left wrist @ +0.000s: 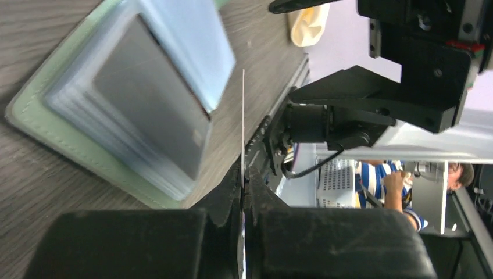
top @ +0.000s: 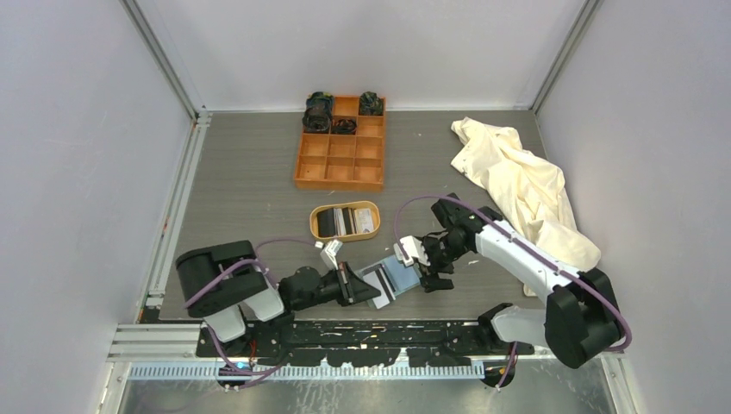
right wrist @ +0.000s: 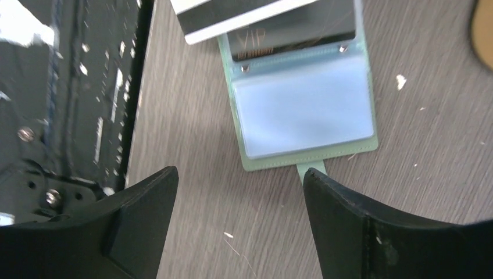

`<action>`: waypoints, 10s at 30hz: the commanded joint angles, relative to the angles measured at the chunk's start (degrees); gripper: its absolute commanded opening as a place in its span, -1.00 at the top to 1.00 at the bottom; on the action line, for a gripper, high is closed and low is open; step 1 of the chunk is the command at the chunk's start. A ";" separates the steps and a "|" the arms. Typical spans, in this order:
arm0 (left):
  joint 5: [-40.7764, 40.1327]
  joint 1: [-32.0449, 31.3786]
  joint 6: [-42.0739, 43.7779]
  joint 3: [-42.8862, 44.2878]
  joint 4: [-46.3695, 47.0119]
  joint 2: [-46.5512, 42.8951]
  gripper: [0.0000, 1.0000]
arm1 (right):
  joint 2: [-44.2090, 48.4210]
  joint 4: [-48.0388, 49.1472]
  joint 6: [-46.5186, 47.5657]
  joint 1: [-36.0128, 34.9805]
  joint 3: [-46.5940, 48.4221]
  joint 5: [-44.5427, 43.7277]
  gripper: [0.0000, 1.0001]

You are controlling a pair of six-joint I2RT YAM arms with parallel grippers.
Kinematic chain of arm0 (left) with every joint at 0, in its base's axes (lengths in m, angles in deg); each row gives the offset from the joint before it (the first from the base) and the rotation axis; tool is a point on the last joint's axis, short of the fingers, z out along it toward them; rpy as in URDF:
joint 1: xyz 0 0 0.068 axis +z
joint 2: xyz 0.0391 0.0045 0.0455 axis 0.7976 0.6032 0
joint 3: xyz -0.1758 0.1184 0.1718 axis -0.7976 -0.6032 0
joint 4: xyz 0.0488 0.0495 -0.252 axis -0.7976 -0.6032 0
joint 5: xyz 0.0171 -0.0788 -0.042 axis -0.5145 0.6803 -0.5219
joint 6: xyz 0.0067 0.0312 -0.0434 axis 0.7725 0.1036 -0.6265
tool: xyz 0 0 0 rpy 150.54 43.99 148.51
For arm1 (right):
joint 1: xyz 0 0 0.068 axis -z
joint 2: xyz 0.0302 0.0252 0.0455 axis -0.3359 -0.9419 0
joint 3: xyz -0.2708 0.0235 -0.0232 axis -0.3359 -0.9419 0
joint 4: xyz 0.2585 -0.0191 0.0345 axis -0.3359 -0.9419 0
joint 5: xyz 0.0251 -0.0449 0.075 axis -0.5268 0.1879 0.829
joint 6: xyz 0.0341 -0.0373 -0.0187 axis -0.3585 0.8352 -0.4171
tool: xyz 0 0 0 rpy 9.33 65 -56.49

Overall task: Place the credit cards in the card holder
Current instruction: Insert the credit card into the card holder.

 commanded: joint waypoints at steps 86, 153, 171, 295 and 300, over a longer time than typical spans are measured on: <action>-0.92 2.34 -17.72 11.41 -7.17 18.22 1.00 | -14.62 8.98 -1.40 -8.17 1.75 -14.04 -0.27; 6.06 5.00 -15.09 14.09 -15.21 18.54 0.64 | -5.69 27.04 -18.00 -31.01 -1.38 -13.58 0.94; 7.07 5.26 -14.74 15.28 -15.74 18.91 0.62 | -8.48 27.71 -14.66 -31.72 -2.70 -24.26 0.95; -1.88 10.57 -1.09 6.91 -27.70 -3.80 0.89 | -17.14 29.71 -40.83 -19.18 7.48 -31.23 0.92; -1.38 10.59 0.66 8.44 -34.50 -9.18 0.83 | -14.10 24.84 -38.19 -17.66 6.93 -16.97 0.86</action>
